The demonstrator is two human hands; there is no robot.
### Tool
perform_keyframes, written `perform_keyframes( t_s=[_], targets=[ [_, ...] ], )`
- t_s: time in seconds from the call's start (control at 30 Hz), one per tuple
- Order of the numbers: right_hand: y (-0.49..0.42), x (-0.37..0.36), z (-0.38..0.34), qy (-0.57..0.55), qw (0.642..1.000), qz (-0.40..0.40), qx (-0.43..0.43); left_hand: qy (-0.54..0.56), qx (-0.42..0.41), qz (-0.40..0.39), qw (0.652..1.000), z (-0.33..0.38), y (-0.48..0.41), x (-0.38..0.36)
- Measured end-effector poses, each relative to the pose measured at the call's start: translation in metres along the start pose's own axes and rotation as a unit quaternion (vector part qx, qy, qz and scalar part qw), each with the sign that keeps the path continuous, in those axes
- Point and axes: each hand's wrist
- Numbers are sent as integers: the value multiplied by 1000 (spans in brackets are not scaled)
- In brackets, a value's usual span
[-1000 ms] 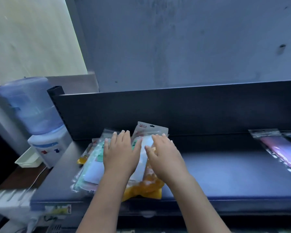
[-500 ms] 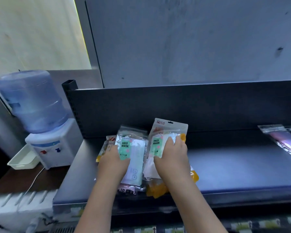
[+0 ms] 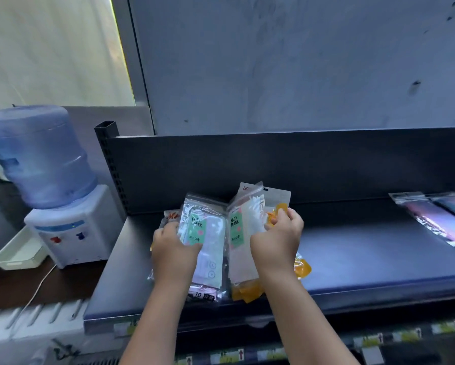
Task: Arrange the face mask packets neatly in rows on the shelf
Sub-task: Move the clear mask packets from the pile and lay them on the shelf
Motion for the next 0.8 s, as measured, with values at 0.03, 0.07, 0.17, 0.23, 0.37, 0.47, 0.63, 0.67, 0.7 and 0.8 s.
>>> perform_keyframes(
  t_s=[0.03,0.07,0.17,0.23,0.37,0.47,0.63,0.67,0.7,0.8],
  targets=[
    [-2,3,-1,-5,1000,-7,-19,4,5,3,1000,0,0,0],
    [-3,6,-2,5,999,-16,-28,3,7,6,1000,-1,0,-1],
    [-2,12,-6,35,995,-73,-53,-36,-20,24,999,-5,1,-3],
    [4,12,-9,53,993,-97,-52,-32,-44,47,997,-8,2,-5],
    [8,9,-10,90,990,-100,-41,-1,-64,67,996,-11,6,-7],
    [5,14,-11,57,993,-96,-42,66,-71,66,993,-5,11,-1],
    [-5,25,-13,-15,997,-71,-38,239,-27,11,971,7,17,9],
    [-6,27,-13,-29,996,-70,-40,275,-11,4,961,8,18,11],
    [-9,29,-12,-44,996,-69,-43,314,4,-3,949,10,17,12],
    [-14,37,-11,-112,989,-75,-59,430,49,-35,901,15,13,16]
  ],
)
Point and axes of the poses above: each hand's wrist, its own y-axis away from the middle knuckle, its own x-axis out of the back of the hand, z = x × y, and after that the axes turned 7 degrees about -z, right-handed
